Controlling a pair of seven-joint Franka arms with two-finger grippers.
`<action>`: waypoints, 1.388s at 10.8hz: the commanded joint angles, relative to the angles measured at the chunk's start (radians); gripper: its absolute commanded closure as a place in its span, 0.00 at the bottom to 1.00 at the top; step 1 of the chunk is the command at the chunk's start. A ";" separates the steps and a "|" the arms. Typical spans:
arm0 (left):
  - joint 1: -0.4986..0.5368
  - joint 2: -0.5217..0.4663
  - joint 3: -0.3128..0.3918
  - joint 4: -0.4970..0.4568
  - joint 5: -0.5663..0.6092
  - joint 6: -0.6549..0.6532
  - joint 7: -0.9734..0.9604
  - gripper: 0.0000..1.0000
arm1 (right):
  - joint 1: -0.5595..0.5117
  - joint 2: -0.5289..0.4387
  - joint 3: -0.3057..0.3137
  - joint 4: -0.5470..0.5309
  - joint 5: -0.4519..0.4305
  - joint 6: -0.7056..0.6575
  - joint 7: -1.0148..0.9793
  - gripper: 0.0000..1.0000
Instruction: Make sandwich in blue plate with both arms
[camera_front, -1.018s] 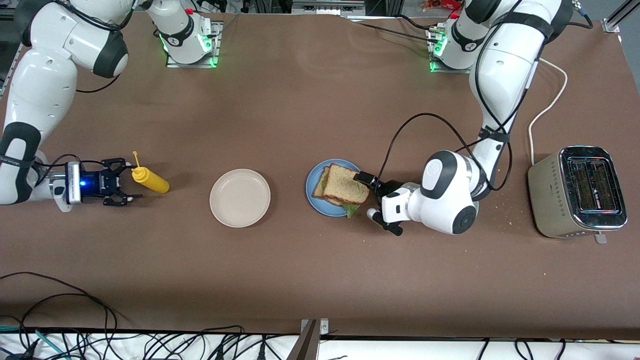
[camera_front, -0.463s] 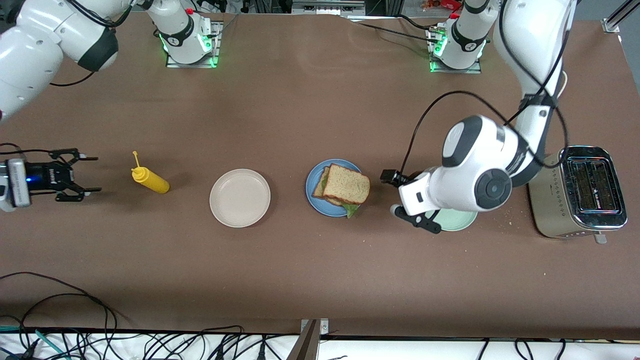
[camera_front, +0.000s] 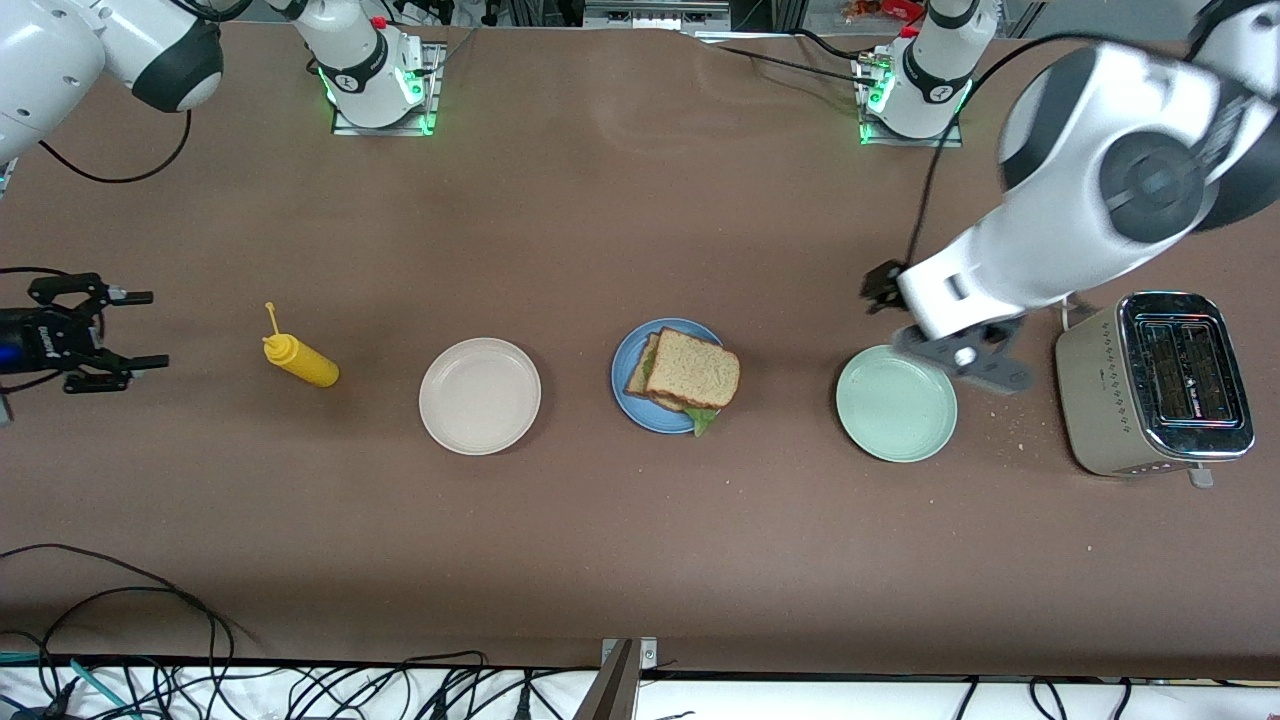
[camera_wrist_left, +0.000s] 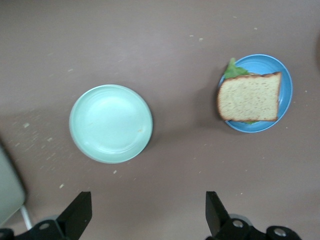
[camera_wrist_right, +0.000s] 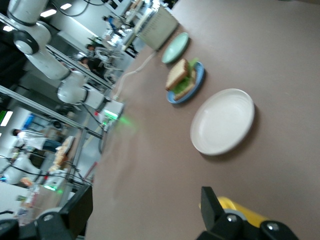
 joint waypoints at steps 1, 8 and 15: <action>0.102 -0.231 0.013 -0.237 0.022 0.025 0.004 0.00 | -0.003 -0.018 0.239 -0.048 0.007 0.065 0.088 0.04; 0.161 -0.416 0.010 -0.377 0.047 0.079 -0.066 0.00 | -0.005 -0.253 0.543 -0.226 0.004 0.364 0.417 0.06; 0.170 -0.396 0.015 -0.357 0.032 0.075 -0.131 0.00 | -0.003 -0.540 0.741 -0.223 -0.760 0.525 0.992 0.06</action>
